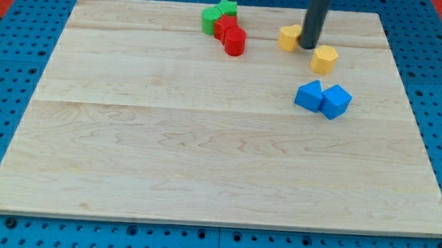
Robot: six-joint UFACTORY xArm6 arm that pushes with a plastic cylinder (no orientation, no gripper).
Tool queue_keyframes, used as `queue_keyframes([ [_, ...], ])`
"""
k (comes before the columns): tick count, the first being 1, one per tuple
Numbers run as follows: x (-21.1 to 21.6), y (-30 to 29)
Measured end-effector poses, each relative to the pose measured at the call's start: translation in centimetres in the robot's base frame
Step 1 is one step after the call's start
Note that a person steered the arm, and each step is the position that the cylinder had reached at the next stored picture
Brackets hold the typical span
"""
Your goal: Move the yellow hexagon to the top of the blue cube
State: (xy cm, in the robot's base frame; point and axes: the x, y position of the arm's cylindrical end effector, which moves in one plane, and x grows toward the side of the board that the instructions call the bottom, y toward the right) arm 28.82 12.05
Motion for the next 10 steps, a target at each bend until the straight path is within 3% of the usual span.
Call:
queue_keyframes([
  [2,4.5,-0.7],
  [4,0.7,-0.4],
  [7,0.7,4.1],
  [10,7.1,4.1],
])
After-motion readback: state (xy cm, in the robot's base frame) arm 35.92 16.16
